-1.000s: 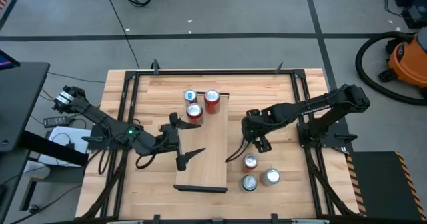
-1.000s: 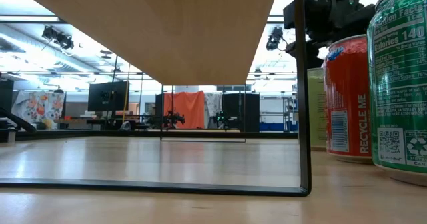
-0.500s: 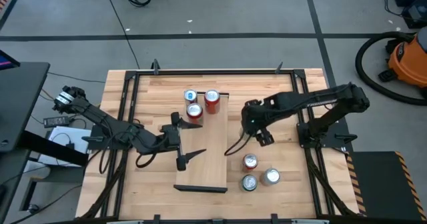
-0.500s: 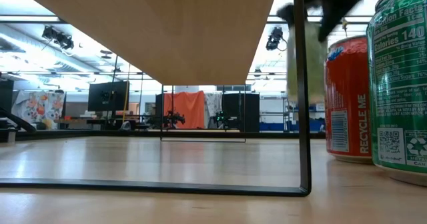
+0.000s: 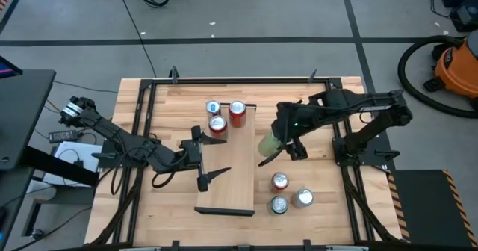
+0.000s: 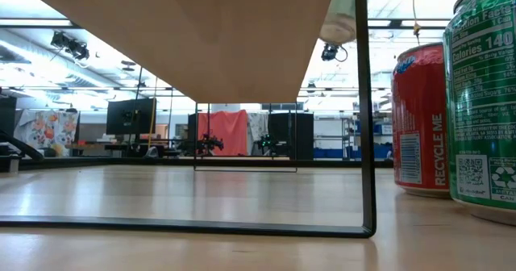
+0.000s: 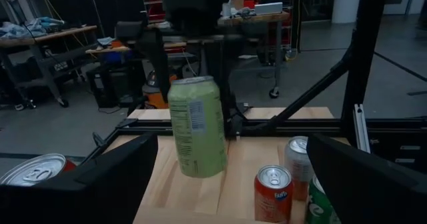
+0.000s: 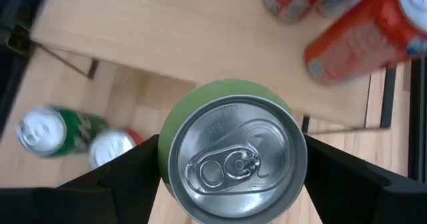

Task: Place canned beverage on shelf
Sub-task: Put the light green soda can on the shelf

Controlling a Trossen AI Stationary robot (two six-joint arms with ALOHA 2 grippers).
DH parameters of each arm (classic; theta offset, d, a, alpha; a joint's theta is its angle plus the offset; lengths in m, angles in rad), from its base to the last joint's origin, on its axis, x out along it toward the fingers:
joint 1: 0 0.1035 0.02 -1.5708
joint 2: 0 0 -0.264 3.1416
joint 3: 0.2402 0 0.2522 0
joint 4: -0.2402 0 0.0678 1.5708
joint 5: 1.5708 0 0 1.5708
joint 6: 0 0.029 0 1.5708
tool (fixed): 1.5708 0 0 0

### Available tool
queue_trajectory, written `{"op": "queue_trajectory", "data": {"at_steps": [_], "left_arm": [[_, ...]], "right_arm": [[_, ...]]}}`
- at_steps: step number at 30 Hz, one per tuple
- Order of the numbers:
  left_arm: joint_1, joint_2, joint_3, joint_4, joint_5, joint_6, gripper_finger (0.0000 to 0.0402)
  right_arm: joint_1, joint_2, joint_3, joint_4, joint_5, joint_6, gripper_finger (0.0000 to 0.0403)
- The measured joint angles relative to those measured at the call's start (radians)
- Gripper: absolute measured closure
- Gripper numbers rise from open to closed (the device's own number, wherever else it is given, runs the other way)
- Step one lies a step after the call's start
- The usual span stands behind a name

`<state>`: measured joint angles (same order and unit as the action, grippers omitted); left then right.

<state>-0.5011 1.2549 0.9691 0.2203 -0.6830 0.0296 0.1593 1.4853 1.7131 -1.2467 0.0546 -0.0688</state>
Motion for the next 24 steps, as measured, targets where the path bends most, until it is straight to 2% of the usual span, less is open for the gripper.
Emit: {"op": "queue_trajectory", "data": {"at_steps": [4, 9, 15, 20, 24], "left_arm": [[0.0, 0.0, 0.0, 0.0, 0.0, -0.009, 0.0006], [-0.004, 0.0, 0.0, -0.002, 0.0, -0.022, 0.0006], [-0.053, 0.0, 0.0, -0.02, -0.005, -0.042, 0.0006], [-0.133, 0.0, 0.0, -0.028, -0.079, -0.045, 0.0006], [-0.177, 0.0, 0.0, -0.029, -0.139, -0.071, 0.0006]], "right_arm": [[0.027, 0.103, 0.105, -0.032, 0.039, 0.003, 0.0078], [0.038, 0.246, 0.262, -0.066, 0.046, -0.069, 0.0078], [-0.009, 0.41, 0.449, -0.134, 0.046, -0.069, 0.0078], [-0.047, 0.511, 0.575, -0.261, 0.047, -0.033, 0.0076], [-0.08, 0.525, 0.604, -0.28, 0.007, -0.025, 0.0074]]}}
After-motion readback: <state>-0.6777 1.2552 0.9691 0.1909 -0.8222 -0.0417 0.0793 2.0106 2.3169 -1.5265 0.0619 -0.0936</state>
